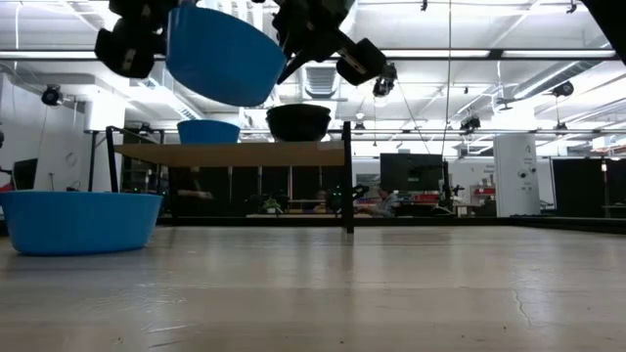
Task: Pick & Place Mini bowls
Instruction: Stack the right blue bowl on top of the blue bowl on the shelf
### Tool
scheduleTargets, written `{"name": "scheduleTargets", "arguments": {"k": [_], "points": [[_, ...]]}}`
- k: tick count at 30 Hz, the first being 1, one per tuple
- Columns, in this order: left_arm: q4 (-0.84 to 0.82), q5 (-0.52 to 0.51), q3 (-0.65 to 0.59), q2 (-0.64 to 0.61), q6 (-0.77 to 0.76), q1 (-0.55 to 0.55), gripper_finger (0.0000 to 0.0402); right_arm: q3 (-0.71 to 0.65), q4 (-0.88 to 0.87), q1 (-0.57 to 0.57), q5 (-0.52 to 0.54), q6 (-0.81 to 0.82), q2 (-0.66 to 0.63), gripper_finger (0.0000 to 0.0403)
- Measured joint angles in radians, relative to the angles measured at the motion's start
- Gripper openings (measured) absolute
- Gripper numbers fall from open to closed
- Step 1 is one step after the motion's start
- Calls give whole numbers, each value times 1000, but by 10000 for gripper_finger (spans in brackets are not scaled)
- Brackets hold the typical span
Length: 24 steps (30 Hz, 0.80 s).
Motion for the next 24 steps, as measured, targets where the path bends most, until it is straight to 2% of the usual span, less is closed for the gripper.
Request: {"name": "scheduleTargets", "arguments": {"k": [13,24], "points": [[134,-3,-16,86,-37,-79,131,-8,-10,3,7,7,0,8],[115,10,-22,162,8,-100,129,-4,-3,14,-16,4,0,8]]}}
